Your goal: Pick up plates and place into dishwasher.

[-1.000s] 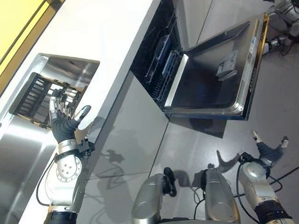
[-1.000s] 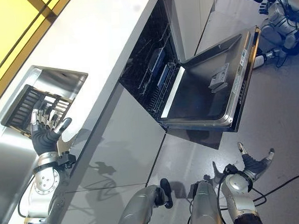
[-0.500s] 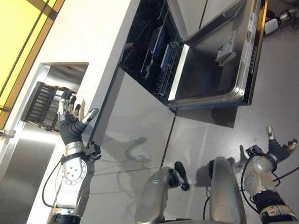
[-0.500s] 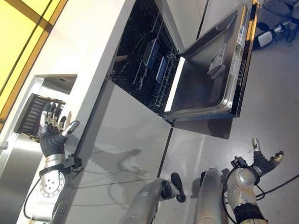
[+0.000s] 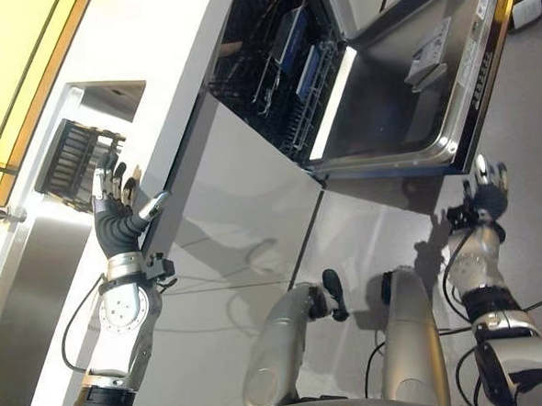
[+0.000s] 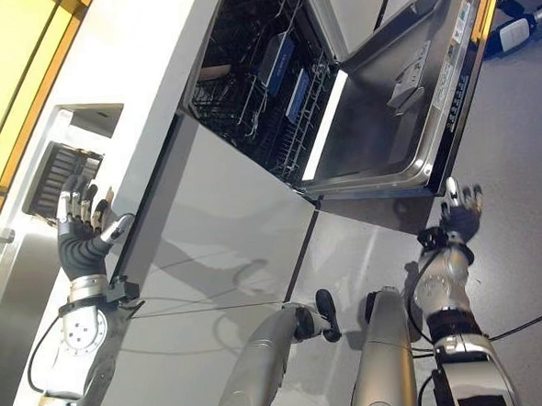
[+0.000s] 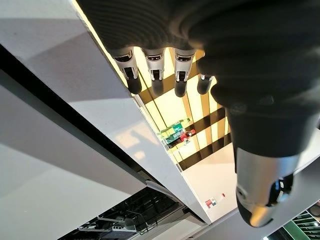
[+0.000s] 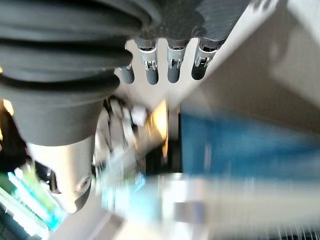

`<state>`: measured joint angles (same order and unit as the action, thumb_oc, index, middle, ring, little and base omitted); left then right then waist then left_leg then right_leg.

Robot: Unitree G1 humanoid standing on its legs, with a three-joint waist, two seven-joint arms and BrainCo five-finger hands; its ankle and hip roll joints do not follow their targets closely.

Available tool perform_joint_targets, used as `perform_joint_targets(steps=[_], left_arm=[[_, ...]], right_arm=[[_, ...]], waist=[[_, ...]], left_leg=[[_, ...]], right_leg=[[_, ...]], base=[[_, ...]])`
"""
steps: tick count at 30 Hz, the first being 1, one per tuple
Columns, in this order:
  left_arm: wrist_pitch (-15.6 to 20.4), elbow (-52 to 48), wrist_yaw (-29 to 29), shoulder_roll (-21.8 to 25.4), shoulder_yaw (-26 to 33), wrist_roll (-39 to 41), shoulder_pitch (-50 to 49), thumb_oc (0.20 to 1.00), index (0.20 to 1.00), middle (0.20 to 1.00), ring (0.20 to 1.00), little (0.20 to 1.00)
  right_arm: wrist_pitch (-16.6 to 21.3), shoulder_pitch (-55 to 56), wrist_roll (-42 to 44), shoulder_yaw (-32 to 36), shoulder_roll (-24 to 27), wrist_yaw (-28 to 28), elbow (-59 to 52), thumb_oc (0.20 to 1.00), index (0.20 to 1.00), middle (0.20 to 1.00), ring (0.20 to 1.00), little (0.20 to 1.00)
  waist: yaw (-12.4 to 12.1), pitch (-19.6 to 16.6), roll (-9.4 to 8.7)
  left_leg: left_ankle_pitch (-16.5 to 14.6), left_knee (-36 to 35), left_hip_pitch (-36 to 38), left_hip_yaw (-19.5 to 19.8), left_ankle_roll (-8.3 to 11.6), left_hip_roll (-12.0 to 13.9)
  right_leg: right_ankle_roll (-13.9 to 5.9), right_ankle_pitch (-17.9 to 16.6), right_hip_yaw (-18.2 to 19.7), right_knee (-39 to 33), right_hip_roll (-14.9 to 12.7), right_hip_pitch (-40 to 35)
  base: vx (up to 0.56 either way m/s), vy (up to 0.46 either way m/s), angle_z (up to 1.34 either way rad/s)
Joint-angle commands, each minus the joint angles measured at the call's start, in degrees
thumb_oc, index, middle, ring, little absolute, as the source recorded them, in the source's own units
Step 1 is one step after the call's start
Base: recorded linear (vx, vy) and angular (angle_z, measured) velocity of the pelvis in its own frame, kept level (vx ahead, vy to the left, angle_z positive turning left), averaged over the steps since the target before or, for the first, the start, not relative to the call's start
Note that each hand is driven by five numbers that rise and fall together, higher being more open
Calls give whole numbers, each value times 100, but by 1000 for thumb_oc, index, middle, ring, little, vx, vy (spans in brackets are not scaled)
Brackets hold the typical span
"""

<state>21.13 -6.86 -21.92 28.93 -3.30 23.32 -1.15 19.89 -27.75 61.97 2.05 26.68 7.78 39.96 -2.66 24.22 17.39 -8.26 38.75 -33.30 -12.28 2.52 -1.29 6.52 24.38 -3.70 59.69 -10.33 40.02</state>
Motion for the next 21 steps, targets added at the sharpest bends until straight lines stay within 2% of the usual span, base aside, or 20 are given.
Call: perform_joint_targets(steps=[1, 5, 9, 16, 21], left_arm=[[93, -307, 193, 187, 252, 130, 91, 1000, 1000, 1000, 1000, 1000], [123, -221, 264, 260, 292, 215, 194, 1000, 1000, 1000, 1000, 1000], [186, -100, 408, 324, 289, 282, 318, 1000, 1000, 1000, 1000, 1000], [180, -23, 590, 383, 312, 411, 392, 1000, 1000, 1000, 1000, 1000], [222, -74, 674, 388, 331, 428, 358, 1000, 1000, 1000, 1000, 1000]], right_arm=[[-155, -653, 101, -394, 145, -1007, -518, 1000, 1000, 1000, 1000, 1000], [-585, -999, 53, -761, 131, -1395, -951, 1000, 1000, 1000, 1000, 1000], [-782, -1286, 139, -1049, 99, -1637, -1209, 1000, 1000, 1000, 1000, 1000], [-1123, -1403, -41, -1252, -67, -1470, -1690, 1000, 1000, 1000, 1000, 1000], [-1135, -1309, -134, -1346, -166, -1506, -1843, 1000, 1000, 1000, 1000, 1000]], waist=[[-47, 539, 397], [-195, 545, 336], [-320, 554, 267], [-498, 555, 133], [-671, 555, -4]], left_leg=[[420, -467, -283, -386, -263, -181], [289, -419, -274, -290, -332, -268], [199, -364, -229, -169, -363, -371], [65, -294, -25, 81, -387, -552], [-2, -279, 203, 272, -383, -635]], right_leg=[[90, 449, -520, 298, -291, -345], [49, 433, -605, 321, -390, -357], [4, 380, -700, 278, -482, -439], [-76, 261, -861, 104, -604, -763], [-143, 124, -1024, -154, -686, -1142]], base=[[78, -1, 7], [68, -2, 4], [52, -20, 10], [68, -11, 0], [66, -23, 13]])
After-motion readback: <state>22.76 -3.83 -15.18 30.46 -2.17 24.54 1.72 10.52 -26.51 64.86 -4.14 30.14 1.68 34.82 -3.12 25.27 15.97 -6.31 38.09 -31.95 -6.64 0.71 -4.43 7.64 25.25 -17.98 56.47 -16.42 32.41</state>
